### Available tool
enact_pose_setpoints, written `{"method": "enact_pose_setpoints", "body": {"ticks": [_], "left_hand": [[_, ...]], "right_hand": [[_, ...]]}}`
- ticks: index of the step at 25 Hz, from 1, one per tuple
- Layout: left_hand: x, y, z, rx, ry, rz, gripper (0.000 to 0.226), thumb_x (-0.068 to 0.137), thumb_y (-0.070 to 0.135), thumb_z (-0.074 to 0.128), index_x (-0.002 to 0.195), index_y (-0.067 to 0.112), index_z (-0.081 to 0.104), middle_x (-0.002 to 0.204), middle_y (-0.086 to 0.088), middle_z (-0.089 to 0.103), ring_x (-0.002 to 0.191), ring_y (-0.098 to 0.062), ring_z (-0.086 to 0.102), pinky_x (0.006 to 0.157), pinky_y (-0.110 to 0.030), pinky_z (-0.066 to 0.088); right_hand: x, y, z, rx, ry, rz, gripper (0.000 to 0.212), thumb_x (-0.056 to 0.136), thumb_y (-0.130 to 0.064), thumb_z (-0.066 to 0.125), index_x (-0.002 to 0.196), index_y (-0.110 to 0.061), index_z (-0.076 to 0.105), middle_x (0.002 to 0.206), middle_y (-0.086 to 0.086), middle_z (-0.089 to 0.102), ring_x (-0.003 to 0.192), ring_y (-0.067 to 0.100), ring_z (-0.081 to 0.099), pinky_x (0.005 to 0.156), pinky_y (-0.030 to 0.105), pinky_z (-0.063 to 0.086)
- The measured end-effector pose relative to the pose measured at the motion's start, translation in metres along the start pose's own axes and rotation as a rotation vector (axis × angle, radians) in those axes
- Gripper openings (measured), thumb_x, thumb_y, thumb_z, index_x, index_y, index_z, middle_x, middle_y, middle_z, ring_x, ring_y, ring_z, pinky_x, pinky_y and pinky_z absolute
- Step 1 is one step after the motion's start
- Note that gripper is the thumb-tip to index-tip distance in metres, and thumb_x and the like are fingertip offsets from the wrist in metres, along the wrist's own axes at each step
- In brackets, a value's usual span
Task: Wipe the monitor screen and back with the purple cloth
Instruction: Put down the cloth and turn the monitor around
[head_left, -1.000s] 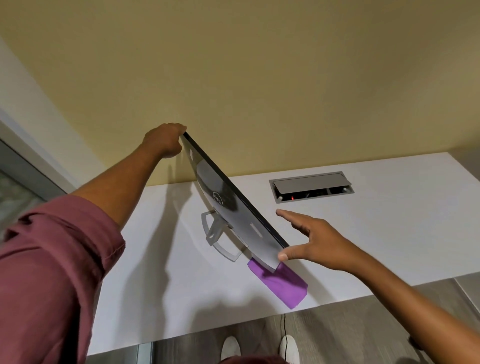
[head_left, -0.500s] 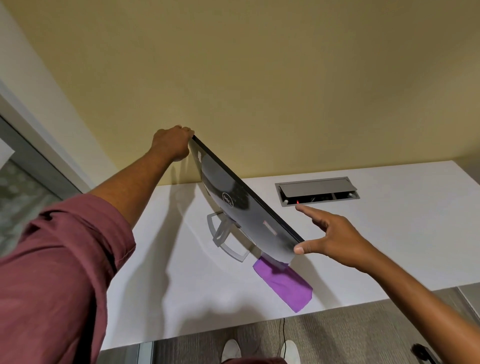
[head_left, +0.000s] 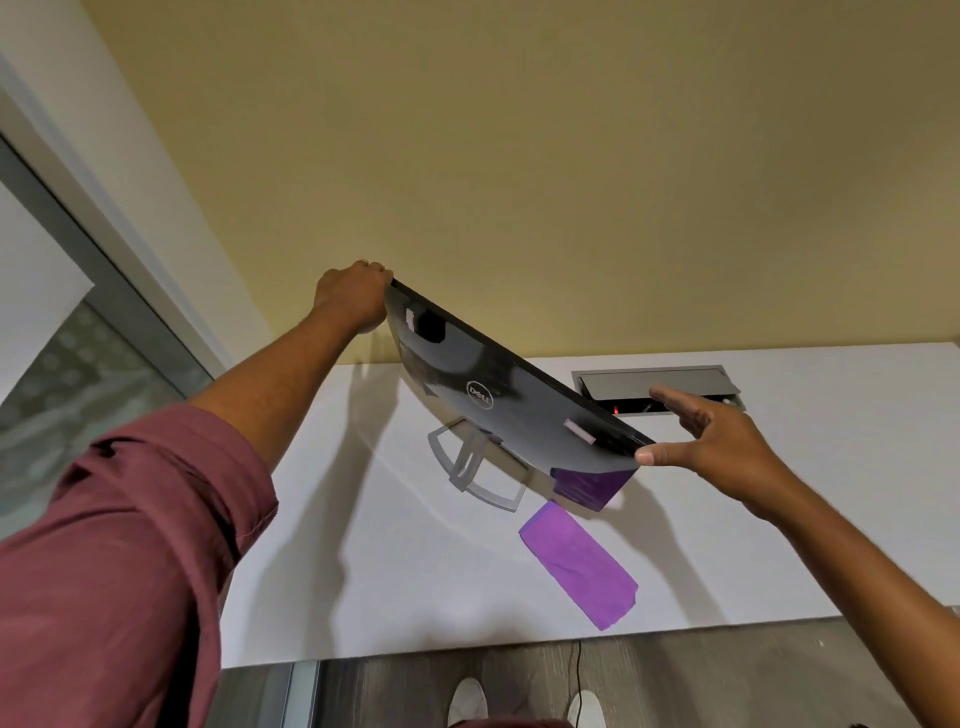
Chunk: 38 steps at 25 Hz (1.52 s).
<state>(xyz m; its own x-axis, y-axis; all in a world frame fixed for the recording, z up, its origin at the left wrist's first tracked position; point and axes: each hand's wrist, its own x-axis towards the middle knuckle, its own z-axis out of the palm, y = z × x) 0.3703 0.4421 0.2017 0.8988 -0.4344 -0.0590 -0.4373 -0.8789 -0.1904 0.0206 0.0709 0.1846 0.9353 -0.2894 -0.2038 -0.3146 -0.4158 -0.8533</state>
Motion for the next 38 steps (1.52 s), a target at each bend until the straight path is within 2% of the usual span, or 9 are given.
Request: {"method": "enact_pose_setpoints", "body": {"ticks": [5, 8, 11, 15, 20, 23, 31, 35, 38], "left_hand": [[-0.021, -0.004, 0.003, -0.018, 0.018, -0.035, 0.050, 0.095, 0.001, 0.052, 0.143, 0.012, 0.057, 0.141, -0.009, 0.061, 0.132, -0.030, 0.056, 0.087, -0.045, 0.052], [-0.033, -0.008, 0.004, -0.042, 0.019, -0.071, 0.049, 0.096, 0.003, 0.051, 0.143, 0.013, 0.059, 0.138, -0.009, 0.062, 0.131, -0.031, 0.057, 0.088, -0.046, 0.052], [-0.045, -0.009, 0.005, -0.101, 0.013, -0.116, 0.049, 0.095, 0.006, 0.053, 0.143, 0.014, 0.059, 0.137, -0.009, 0.062, 0.127, -0.033, 0.060, 0.087, -0.045, 0.053], [-0.062, -0.009, 0.009, -0.156, 0.041, -0.157, 0.043, 0.093, 0.005, 0.055, 0.134, 0.013, 0.063, 0.128, -0.009, 0.064, 0.118, -0.035, 0.063, 0.076, -0.040, 0.050], [-0.087, -0.006, 0.014, -0.206, 0.076, -0.192, 0.035, 0.089, -0.002, 0.058, 0.123, 0.008, 0.065, 0.116, -0.012, 0.063, 0.104, -0.037, 0.064, 0.066, -0.038, 0.044], [-0.101, -0.004, 0.016, -0.218, 0.088, -0.215, 0.028, 0.089, -0.001, 0.060, 0.116, 0.007, 0.065, 0.113, -0.012, 0.062, 0.099, -0.038, 0.065, 0.065, -0.038, 0.044], [-0.134, 0.010, 0.013, -0.233, 0.101, -0.277, 0.038, 0.085, -0.009, 0.052, 0.118, 0.005, 0.064, 0.115, -0.011, 0.061, 0.099, -0.039, 0.065, 0.066, -0.038, 0.041], [-0.147, 0.018, 0.014, -0.232, 0.128, -0.300, 0.036, 0.083, -0.008, 0.053, 0.114, 0.006, 0.064, 0.109, -0.009, 0.059, 0.093, -0.036, 0.065, 0.061, -0.037, 0.039], [-0.156, 0.025, 0.014, -0.246, 0.143, -0.315, 0.032, 0.083, -0.008, 0.055, 0.110, 0.007, 0.064, 0.105, -0.008, 0.058, 0.092, -0.035, 0.065, 0.060, -0.036, 0.038]], "right_hand": [[0.020, 0.004, -0.014, 0.030, 0.050, -0.002, 0.105, 0.053, -0.035, 0.104, 0.149, -0.031, 0.062, 0.157, -0.001, 0.057, 0.147, 0.016, 0.051, 0.118, 0.038, 0.043], [0.036, 0.005, -0.024, 0.048, 0.066, 0.020, 0.096, 0.062, -0.022, 0.104, 0.149, -0.027, 0.063, 0.155, 0.002, 0.059, 0.147, 0.018, 0.051, 0.111, 0.034, 0.045], [0.052, 0.007, -0.033, 0.049, 0.109, 0.025, 0.098, 0.055, -0.030, 0.105, 0.145, -0.029, 0.067, 0.150, 0.000, 0.063, 0.137, 0.014, 0.057, 0.112, 0.038, 0.048], [0.074, 0.009, -0.043, 0.090, 0.114, 0.005, 0.087, 0.059, -0.023, 0.104, 0.139, -0.020, 0.071, 0.144, 0.001, 0.067, 0.136, 0.011, 0.058, 0.106, 0.032, 0.047], [0.102, 0.009, -0.051, 0.078, 0.106, -0.005, 0.064, 0.048, -0.037, 0.099, 0.109, -0.023, 0.083, 0.131, -0.001, 0.075, 0.132, 0.011, 0.063, 0.113, 0.036, 0.047], [0.118, 0.006, -0.055, 0.073, 0.102, -0.020, 0.059, 0.048, -0.039, 0.097, 0.102, -0.021, 0.084, 0.127, -0.001, 0.077, 0.130, 0.010, 0.065, 0.112, 0.036, 0.048], [0.163, 0.001, -0.065, 0.063, 0.098, -0.043, 0.072, 0.029, -0.052, 0.095, 0.088, -0.013, 0.081, 0.112, -0.001, 0.079, 0.114, 0.019, 0.073, 0.108, 0.035, 0.050], [0.176, -0.005, -0.066, 0.059, 0.095, -0.045, 0.073, 0.026, -0.050, 0.094, 0.087, -0.013, 0.080, 0.105, -0.005, 0.077, 0.107, 0.016, 0.073, 0.103, 0.034, 0.050], [0.188, -0.007, -0.066, 0.037, 0.103, -0.051, 0.057, 0.043, -0.033, 0.103, 0.091, -0.011, 0.081, 0.106, 0.002, 0.078, 0.109, 0.021, 0.074, 0.100, 0.033, 0.050]]}}
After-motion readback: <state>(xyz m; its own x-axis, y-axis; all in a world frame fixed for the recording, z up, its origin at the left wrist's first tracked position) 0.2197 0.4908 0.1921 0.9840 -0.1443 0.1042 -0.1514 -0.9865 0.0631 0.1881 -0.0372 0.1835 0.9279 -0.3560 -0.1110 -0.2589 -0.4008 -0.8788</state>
